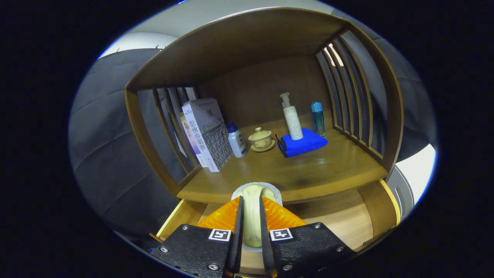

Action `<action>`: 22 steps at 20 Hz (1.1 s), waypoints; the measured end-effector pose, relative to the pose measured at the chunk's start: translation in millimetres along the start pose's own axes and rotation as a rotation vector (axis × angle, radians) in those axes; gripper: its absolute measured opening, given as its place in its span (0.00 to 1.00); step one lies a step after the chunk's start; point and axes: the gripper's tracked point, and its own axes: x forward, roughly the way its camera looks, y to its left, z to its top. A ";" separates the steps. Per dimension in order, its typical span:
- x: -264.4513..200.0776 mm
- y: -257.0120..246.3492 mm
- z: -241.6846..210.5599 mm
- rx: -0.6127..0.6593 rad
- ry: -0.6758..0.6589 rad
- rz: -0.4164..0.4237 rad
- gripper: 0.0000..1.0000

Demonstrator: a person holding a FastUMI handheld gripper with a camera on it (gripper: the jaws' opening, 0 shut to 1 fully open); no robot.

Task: Pull open the drawer, take out the items inside it, and place them on the countertop above the cabinet.

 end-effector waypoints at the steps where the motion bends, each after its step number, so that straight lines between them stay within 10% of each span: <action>1: 6.3 0.7 4.8 -0.001 -0.004 -0.003 0.23; 22: 122.0 -26.6 37.7 -0.018 -0.019 -0.180 0.29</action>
